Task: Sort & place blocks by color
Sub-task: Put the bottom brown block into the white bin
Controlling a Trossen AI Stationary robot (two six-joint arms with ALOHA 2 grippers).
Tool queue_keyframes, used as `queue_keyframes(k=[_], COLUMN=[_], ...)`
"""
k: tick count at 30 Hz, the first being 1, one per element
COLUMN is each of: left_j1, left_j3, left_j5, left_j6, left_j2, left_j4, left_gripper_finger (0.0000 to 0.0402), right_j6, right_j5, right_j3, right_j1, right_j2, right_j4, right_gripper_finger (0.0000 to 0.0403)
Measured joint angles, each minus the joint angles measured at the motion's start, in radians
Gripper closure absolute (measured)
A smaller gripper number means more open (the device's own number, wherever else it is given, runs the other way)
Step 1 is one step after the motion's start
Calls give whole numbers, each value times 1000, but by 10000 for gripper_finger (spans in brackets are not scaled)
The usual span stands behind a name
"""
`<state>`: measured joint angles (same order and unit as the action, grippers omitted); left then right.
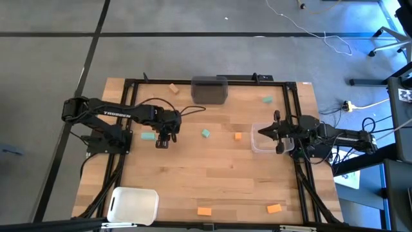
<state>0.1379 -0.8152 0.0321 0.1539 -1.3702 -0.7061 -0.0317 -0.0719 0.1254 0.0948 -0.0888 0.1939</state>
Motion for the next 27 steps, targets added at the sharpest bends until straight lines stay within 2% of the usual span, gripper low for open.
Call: queue_keyframes(k=[12,18,23,27], left_j1=[2,8,21,21], left_j3=[84,127,155,187], left_j5=[9,96,27,29], left_j6=[-35,-90,-94,-94], left_j2=[0,0,0,0], left_j4=[147,172,205,248], left_gripper_finger=[237,237,237,237], right_j6=[-29,-35,-58,-59], right_j5=[0,1,1,0], right_j3=[138,177,210,240], right_j1=[0,0,0,0], right_j2=[-134,-215,-277,-319], right_j4=[28,29,28,29], right_gripper_finger=[386,386,386,386])
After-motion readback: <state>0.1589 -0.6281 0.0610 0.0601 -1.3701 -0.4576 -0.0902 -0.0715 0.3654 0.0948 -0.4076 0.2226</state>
